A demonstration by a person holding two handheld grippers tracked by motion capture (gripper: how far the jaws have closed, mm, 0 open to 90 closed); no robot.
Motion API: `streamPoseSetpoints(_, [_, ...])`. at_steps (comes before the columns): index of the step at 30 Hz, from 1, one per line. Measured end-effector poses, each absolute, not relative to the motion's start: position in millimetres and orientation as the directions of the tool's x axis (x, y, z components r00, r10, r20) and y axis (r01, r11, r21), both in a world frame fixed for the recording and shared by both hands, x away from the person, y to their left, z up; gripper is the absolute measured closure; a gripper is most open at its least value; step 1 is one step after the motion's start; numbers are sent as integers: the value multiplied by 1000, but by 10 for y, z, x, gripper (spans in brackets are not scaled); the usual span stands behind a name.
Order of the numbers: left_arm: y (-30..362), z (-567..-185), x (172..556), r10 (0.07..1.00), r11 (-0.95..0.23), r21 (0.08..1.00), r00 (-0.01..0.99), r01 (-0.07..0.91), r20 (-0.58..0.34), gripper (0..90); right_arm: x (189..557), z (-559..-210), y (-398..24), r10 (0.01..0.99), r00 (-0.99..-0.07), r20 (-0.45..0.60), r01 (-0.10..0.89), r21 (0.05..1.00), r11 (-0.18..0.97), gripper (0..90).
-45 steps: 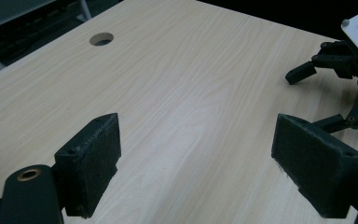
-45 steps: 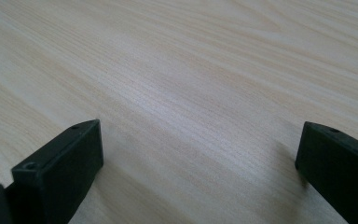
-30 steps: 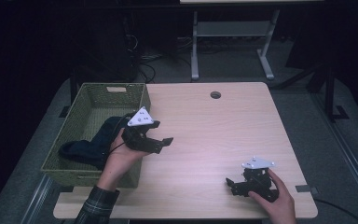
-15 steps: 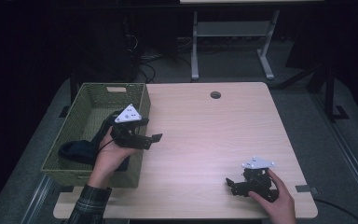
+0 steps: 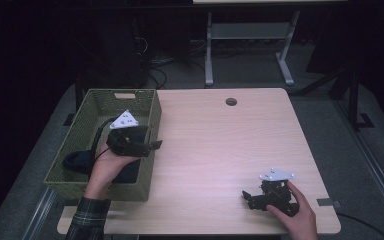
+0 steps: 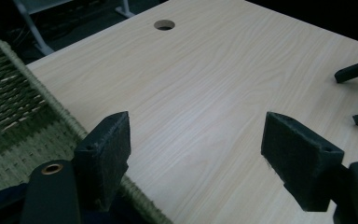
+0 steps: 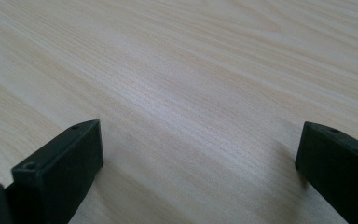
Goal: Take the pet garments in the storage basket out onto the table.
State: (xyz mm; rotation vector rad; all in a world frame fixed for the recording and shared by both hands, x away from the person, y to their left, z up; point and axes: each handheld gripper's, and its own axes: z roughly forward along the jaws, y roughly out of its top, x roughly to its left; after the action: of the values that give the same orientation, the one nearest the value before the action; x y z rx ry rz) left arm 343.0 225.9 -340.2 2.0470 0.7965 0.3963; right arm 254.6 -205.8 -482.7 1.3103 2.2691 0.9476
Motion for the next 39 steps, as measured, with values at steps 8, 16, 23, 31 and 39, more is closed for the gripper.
streamPoseSetpoints(8, [2458,-3409,3453,701,-395,824,713,407,-15,242,2546,-4827,-2059,860,-510,26,624,700,348,4])
streamPoseSetpoints(16, [2645,-3435,3479,733,-392,814,680,429,-6,255,2546,-4827,-2059,860,-509,26,624,700,348,4])
streamPoseSetpoints(23, [2863,-3458,3522,754,-408,797,656,446,19,289,2546,-4827,-2059,860,-509,26,624,700,348,4])
streamPoseSetpoints(31, [3029,-3528,3565,776,-416,778,629,471,34,299,2546,-4826,-2059,860,-510,27,624,700,348,4])
streamPoseSetpoints(39, [3166,-3592,3597,787,-426,758,616,493,42,314,2546,-4826,-2059,860,-510,27,624,700,348,4])
